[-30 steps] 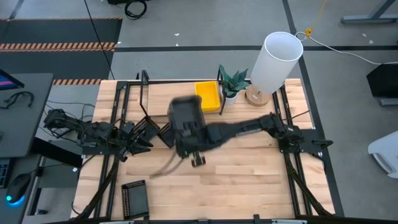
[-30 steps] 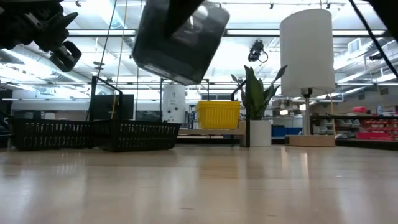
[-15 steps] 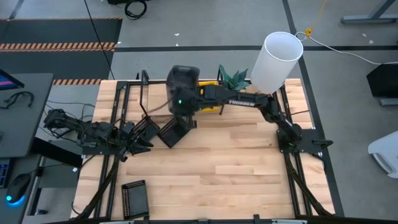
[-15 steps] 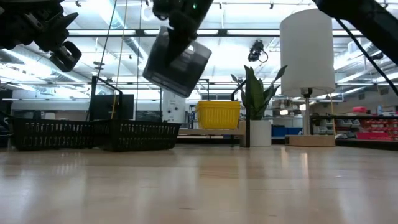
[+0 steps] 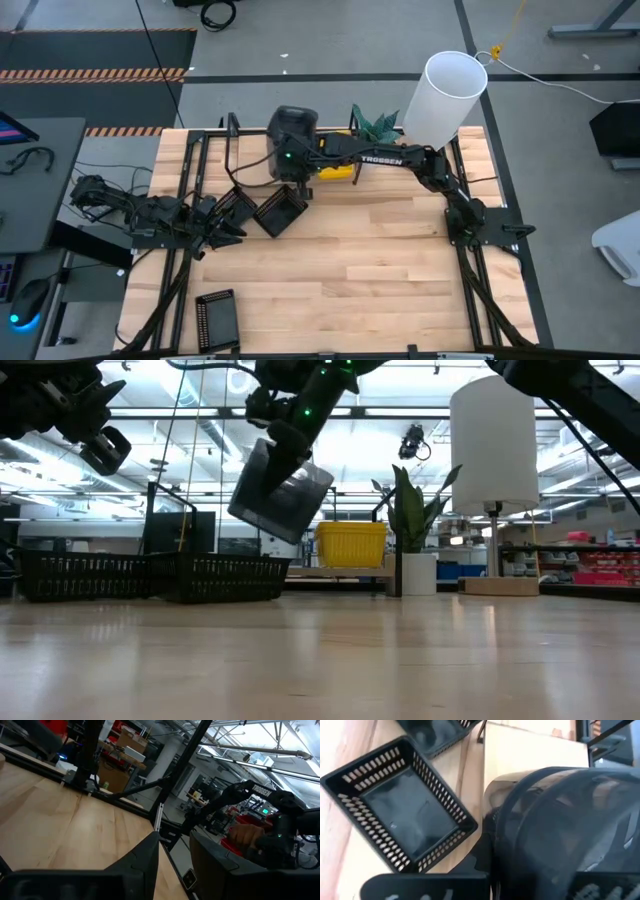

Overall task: Stack baskets on shelf by color
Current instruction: Put the stack of transparent black bins on the shelf

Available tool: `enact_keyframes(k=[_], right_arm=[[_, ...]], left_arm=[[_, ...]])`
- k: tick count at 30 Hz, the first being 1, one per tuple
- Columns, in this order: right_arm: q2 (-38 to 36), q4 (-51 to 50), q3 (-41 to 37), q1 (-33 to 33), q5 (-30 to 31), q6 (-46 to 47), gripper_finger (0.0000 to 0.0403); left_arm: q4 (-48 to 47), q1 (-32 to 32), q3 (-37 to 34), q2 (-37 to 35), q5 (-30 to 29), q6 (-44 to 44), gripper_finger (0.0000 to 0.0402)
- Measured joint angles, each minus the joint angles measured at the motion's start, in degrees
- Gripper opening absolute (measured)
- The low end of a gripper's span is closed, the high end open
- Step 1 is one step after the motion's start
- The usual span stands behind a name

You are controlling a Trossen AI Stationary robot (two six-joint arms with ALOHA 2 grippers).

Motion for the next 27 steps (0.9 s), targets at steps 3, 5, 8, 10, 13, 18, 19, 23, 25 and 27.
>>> enact_keyframes(k=[3, 5, 8, 10, 13, 18, 19, 23, 25, 27], right_arm=[[0.0, 0.7, -0.49, -0.01, 1.02, 1.3, 0.0014], [0.0, 0.21, -0.49, -0.24, 2.27, 3.67, 0.0014], [0.0, 0.67, -0.49, -1.07, 2.34, 7.28, 0.0014], [0.0, 0.27, -0.5, -1.65, 2.38, 10.31, 0.0014], [0.0, -0.94, -0.51, -2.34, 2.58, 12.65, 0.0014], [0.0, -0.52, -0.51, -2.18, 2.58, 12.3, 0.0014], [0.0, -0.27, -0.51, -1.98, 2.38, 12.01, 0.0014], [0.0, -1.26, -0.51, -1.51, 0.35, 11.49, 0.0014], [0.0, -2.3, -0.52, -1.37, 0.34, 11.18, 0.0015], [-0.03, -2.14, -0.89, -1.37, 0.46, 10.78, 0.0015]], left_arm=[[0.0, 0.01, 0.0, 0.0, 0.0, 0.02, 0.0117], [0.0, 0.02, 0.0, 0.0, -0.01, 0.01, 0.0117], [0.0, 0.0, 0.0, 0.0, -0.01, 0.0, 0.0117], [0.0, 0.02, 0.0, 0.0, 0.0, 0.02, 0.0117], [0.01, 0.0, 0.0, 0.0, 0.0, 0.01, 0.0117], [0.0, 0.0, 0.0, 0.0, 0.0, 0.02, 0.0117], [0.02, 0.01, 0.0, 0.0, -0.01, 0.0, 0.0117], [0.0, 0.01, 0.0, 0.0, 0.0, 0.0, 0.0117], [0.01, 0.02, 0.0, 0.0, 0.0, 0.01, 0.0117], [0.0, 0.0, 0.0, 0.0, 0.0, 0.02, 0.0117]])
